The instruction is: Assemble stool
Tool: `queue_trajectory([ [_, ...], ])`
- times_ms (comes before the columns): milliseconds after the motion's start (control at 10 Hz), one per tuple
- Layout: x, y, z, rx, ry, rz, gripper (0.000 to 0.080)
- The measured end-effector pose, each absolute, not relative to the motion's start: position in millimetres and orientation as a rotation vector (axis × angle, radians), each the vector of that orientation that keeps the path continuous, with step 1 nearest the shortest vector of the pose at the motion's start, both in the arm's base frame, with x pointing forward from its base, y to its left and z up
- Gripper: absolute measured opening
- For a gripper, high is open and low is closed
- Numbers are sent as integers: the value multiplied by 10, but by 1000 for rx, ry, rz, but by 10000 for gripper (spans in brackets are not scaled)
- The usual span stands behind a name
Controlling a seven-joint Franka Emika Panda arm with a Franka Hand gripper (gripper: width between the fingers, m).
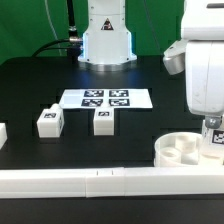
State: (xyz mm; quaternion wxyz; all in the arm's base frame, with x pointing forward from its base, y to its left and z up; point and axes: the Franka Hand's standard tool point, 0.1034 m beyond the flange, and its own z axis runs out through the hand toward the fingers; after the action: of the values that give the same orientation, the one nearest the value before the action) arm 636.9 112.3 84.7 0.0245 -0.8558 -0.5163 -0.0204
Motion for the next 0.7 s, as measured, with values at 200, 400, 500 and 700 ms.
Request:
queue_trajectory([
  [200,6363,1115,844,-2742,-1401,-58,338],
  [400,6365,1111,837,-2863,-1102,-54,340],
  [500,6373,1117,836,-2891,-1024,-64,340],
  [700,6381,1123,832,-3001,-632,-99,340],
])
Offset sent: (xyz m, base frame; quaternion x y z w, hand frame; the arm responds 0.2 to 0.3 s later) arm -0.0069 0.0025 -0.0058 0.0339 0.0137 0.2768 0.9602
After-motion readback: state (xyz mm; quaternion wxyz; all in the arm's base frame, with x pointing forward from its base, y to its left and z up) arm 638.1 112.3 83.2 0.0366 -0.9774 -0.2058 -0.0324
